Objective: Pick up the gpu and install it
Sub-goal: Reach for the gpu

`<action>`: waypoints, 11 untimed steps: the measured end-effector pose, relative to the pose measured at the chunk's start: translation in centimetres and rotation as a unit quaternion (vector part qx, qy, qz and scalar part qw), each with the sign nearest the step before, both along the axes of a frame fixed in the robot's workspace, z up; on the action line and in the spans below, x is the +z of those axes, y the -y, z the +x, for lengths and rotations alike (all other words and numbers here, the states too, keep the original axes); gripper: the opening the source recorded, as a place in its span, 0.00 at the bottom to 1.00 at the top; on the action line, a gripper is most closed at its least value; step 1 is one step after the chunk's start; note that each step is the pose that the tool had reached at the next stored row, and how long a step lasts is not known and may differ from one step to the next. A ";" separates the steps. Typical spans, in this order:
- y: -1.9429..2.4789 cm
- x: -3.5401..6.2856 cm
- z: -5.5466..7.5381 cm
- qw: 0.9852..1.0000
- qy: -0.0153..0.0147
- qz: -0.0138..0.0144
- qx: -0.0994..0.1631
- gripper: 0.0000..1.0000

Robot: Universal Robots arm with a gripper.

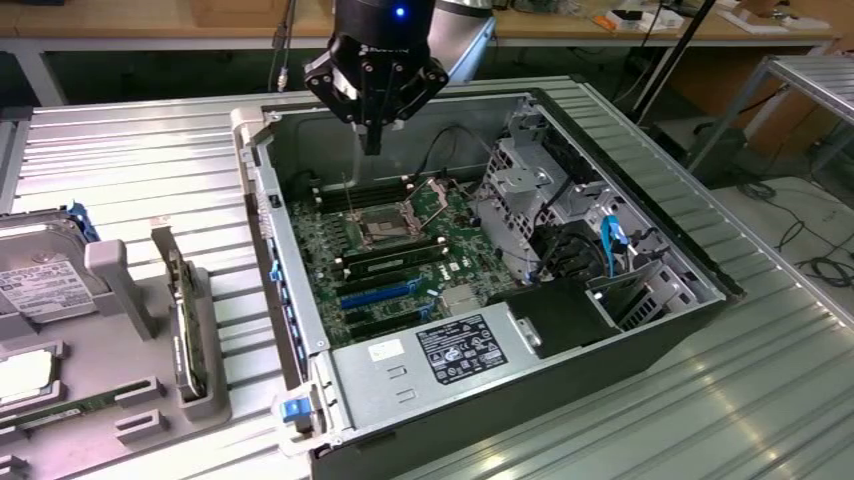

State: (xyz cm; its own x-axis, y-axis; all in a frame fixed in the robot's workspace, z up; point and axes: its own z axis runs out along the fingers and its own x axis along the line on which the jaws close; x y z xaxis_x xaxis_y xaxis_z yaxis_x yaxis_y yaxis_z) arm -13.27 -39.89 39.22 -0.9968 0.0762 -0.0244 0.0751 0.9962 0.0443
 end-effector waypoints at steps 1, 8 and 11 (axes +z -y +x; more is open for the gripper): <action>0.00 -0.02 -0.1 1.000 0.000 0.000 0.000 0.11; 0.00 -0.08 -0.6 1.000 0.000 0.000 0.000 0.11; 0.00 -0.09 -0.7 1.000 0.000 0.000 0.000 0.11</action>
